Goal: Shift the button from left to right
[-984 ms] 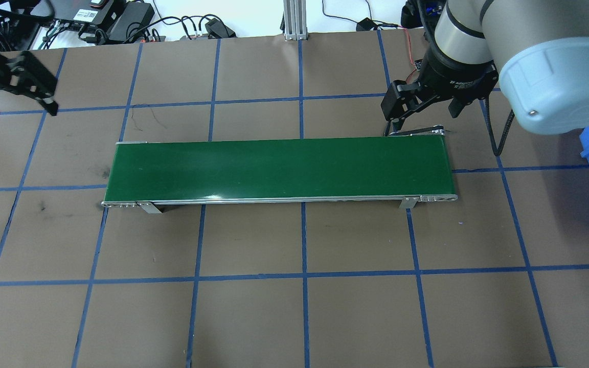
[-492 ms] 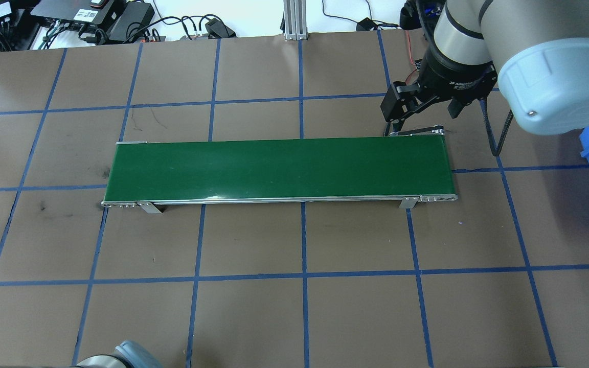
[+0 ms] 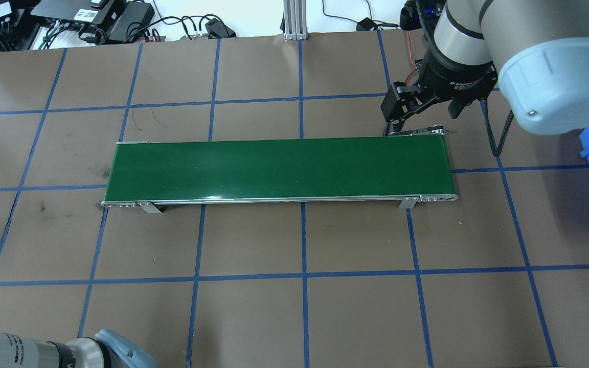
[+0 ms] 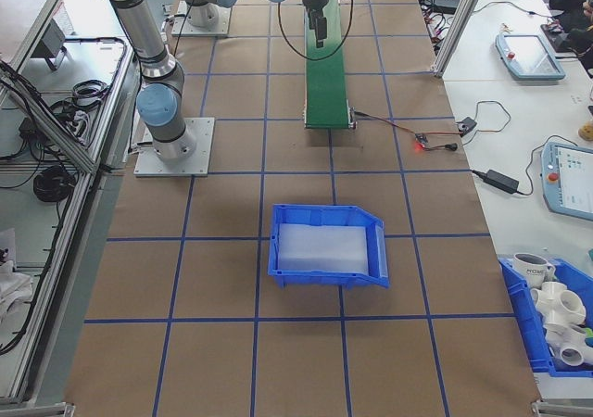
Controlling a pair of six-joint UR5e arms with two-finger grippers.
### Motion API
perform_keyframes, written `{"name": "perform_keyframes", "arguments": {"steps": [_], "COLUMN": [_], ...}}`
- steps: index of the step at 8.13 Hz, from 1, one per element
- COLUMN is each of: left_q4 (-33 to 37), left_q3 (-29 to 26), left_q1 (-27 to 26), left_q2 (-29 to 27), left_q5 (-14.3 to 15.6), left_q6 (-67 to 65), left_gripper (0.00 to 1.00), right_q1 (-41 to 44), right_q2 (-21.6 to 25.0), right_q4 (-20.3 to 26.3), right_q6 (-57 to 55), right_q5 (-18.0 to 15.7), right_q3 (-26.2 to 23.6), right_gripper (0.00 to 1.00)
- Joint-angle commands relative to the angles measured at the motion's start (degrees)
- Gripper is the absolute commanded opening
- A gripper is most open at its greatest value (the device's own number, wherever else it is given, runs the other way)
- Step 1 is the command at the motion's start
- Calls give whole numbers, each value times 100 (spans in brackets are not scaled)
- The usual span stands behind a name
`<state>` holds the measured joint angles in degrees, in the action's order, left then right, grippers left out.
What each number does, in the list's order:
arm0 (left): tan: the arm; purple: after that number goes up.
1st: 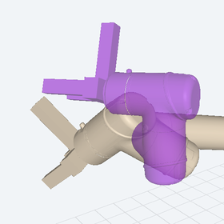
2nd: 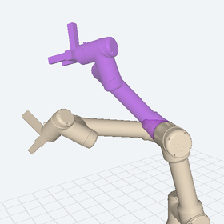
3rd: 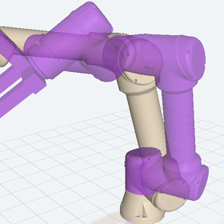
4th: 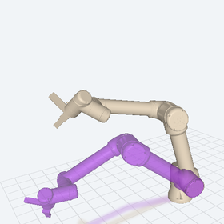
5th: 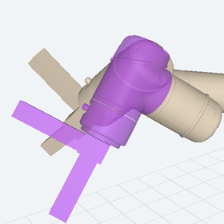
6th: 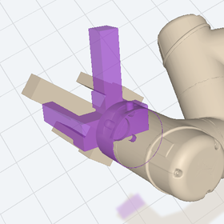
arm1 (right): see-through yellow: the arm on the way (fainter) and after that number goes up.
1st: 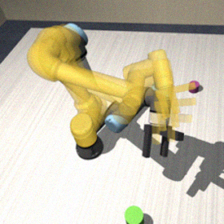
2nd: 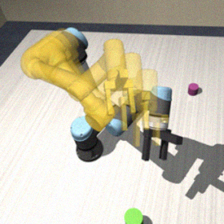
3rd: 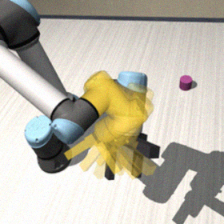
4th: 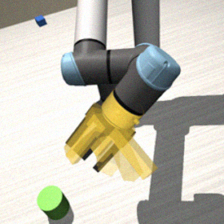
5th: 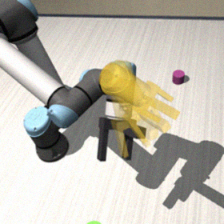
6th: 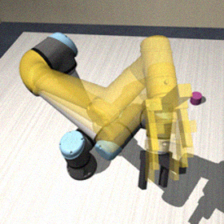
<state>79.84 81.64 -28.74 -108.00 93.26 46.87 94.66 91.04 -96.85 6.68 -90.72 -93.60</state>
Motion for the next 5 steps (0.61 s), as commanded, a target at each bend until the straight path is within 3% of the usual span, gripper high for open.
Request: {"name": "perform_keyframes", "arguments": {"steps": [1,3,5], "left_q4": [-258,-302,-940], "left_q3": [-323,-307,-272], "left_q1": [185,185,185], "left_q2": [-658,-967,-1239], "left_q5": [-19,-10,-106], "left_q6": [112,95,190], "left_gripper": [100,100,100], "right_q1": [0,0,0], "right_q2": [1,1,1], "right_q4": [9,0,0], "right_q6": [0,0,0], "right_q5": [2,2,11], "right_q3": [0,0,0], "right_gripper": [100,100,100]}}
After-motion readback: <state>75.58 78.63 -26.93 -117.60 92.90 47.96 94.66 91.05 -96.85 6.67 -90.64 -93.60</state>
